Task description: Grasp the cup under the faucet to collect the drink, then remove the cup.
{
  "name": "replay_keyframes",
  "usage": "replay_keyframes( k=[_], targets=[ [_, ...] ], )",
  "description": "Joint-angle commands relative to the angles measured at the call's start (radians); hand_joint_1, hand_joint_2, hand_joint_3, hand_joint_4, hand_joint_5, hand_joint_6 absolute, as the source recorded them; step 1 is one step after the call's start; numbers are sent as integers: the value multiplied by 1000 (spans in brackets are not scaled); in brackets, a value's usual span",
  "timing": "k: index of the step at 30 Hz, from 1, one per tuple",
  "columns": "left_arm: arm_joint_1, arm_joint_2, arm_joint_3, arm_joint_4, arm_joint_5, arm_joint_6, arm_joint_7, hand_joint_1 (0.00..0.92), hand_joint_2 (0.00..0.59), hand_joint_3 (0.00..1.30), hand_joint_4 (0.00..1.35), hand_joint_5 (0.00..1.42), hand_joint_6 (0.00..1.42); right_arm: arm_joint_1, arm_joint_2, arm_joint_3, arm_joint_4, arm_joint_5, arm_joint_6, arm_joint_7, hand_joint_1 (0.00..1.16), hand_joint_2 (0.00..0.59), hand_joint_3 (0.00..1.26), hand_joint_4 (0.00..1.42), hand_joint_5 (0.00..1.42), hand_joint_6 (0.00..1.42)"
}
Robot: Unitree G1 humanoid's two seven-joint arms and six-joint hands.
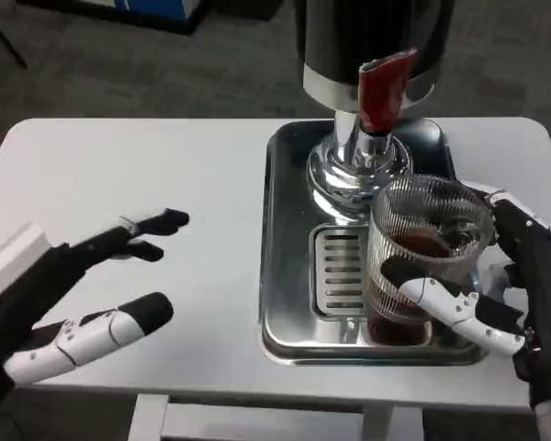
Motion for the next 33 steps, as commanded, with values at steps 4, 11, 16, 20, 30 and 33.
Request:
replay_keyframes(
  k=[4, 11, 16, 20, 30, 33],
  targets=[
    [-24, 21, -45, 0, 8, -26, -31, 0, 98, 187, 151, 242, 213, 37, -17, -36, -104, 40, -26, 51, 881, 183, 1052, 1233, 1424, 1424],
    [-36, 27, -55, -15, 4, -28, -44, 0, 98, 186, 145, 240, 212, 86, -37, -59, -167, 63, -24, 103, 894, 186, 1077, 1252, 1424, 1424],
    [-24, 43, -53, -60, -3, -29, -66, 0, 96, 179, 134, 229, 209, 127, -56, -78, -205, 83, -35, 152, 896, 186, 1088, 1267, 1424, 1424],
    [-3, 49, -44, -120, -19, -29, -81, 0, 89, 169, 114, 213, 194, 159, -65, -92, -237, 104, -37, 181, 897, 186, 1100, 1282, 1424, 1424],
    [45, 48, -21, -216, -53, -22, -104, 0, 89, 164, 106, 202, 184, 214, -77, -115, -308, 137, -41, 229, 897, 186, 1106, 1299, 1424, 1424],
    [54, 45, -19, -226, -55, -21, -106, 0, 89, 163, 102, 202, 181, 234, -79, -127, -337, 148, -37, 243, 898, 186, 1113, 1299, 1424, 1424]
  ],
)
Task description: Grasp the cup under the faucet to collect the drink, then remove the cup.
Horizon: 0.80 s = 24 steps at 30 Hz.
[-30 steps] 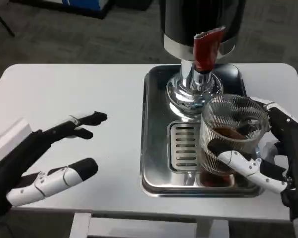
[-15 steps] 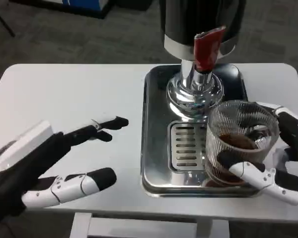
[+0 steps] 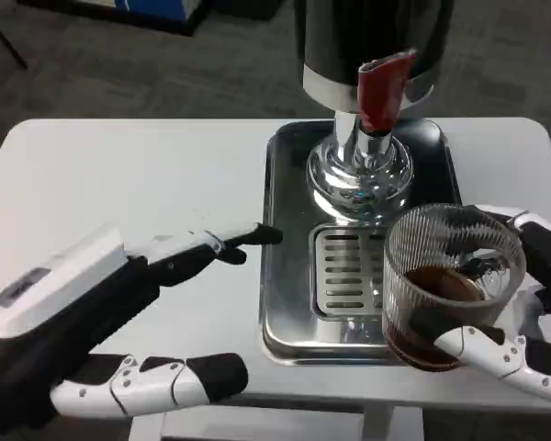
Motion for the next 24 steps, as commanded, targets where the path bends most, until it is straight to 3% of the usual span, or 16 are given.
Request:
replay_keyframes(
  k=[1, 24],
  targets=[
    [25, 11, 6, -25, -10, -4, -17, 0, 88, 163, 101, 201, 181, 25, -2, -19, -69, 41, -36, 16, 898, 186, 1113, 1299, 1424, 1424],
    [90, 8, 26, -107, -1, -19, -28, 0, 85, 163, 97, 190, 176, 94, -11, -70, -132, 77, -37, 78, 896, 190, 1125, 1298, 1424, 1424]
  ],
)
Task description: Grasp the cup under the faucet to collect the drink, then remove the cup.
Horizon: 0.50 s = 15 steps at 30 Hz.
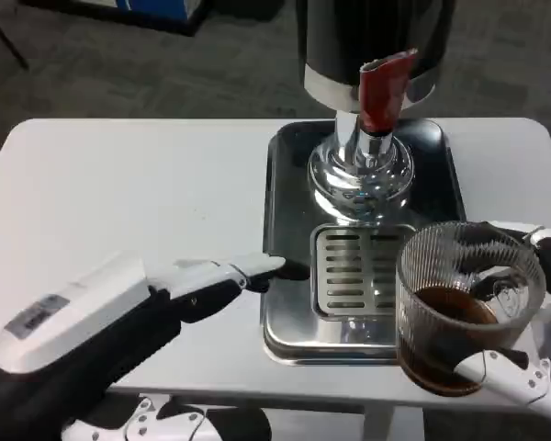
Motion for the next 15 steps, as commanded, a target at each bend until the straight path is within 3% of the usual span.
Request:
replay_keyframes(
  k=[1, 15],
  targets=[
    [19, 7, 18, -15, -7, -5, -7, 0, 85, 163, 97, 190, 176, 1, -1, -6, -46, 29, -37, 6, 895, 191, 1125, 1299, 1424, 1424],
    [72, 10, 76, -65, -10, 6, -11, 0, 85, 163, 97, 190, 176, -8, 4, 13, -55, 21, -21, 24, 890, 196, 1125, 1310, 1424, 1424]
  ],
)
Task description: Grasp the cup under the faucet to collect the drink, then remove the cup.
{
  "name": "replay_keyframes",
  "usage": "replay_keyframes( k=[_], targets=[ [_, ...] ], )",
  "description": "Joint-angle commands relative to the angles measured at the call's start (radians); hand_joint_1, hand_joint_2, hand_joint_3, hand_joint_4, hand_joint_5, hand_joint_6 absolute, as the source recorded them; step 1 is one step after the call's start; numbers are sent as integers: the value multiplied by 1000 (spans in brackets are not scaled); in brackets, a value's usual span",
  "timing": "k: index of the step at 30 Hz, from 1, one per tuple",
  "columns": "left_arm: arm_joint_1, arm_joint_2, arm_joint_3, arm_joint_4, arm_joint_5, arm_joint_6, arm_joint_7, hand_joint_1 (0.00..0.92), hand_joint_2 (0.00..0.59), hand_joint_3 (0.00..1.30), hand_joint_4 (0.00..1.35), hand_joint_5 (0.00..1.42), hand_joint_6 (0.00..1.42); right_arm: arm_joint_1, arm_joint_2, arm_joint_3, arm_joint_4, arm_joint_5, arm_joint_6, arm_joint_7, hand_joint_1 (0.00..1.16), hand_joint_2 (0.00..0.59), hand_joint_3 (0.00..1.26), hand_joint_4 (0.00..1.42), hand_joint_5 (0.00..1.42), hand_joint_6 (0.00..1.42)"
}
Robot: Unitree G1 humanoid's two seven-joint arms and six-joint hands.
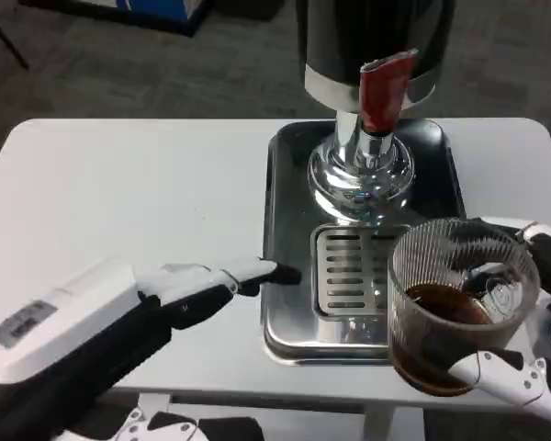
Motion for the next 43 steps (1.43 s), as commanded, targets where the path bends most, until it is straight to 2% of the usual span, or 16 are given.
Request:
replay_keyframes(
  k=[1, 12, 17, 33, 38, 43],
  targets=[
    [25, 10, 35, -30, -10, 7, -11, 0, 85, 163, 97, 190, 176, -6, 2, 8, -32, 20, -20, 4, 890, 196, 1125, 1311, 1424, 1424],
    [37, 9, 44, -46, -23, 24, -16, 0, 93, 163, 96, 189, 176, 0, 6, 22, -52, 12, -5, 12, 881, 194, 1125, 1328, 1424, 1424],
    [96, 6, 77, -108, -12, 13, -31, 0, 93, 163, 96, 189, 176, -1, 4, 29, -52, 7, -11, 18, 878, 194, 1125, 1329, 1424, 1424],
    [165, -10, 152, -149, -22, 7, -40, 0, 93, 163, 96, 189, 176, 5, -1, 97, -62, -28, -18, 40, 868, 210, 1136, 1329, 1424, 1424],
    [161, -5, 149, -143, -18, 5, -41, 0, 93, 163, 96, 189, 176, -4, -5, 103, -55, -36, -14, 40, 868, 210, 1136, 1329, 1424, 1424],
    [144, 8, 164, -147, 52, -26, -38, 0, 87, 163, 91, 180, 176, 3, -5, 108, -56, -42, -16, 37, 867, 212, 1136, 1329, 1424, 1424]
  ],
)
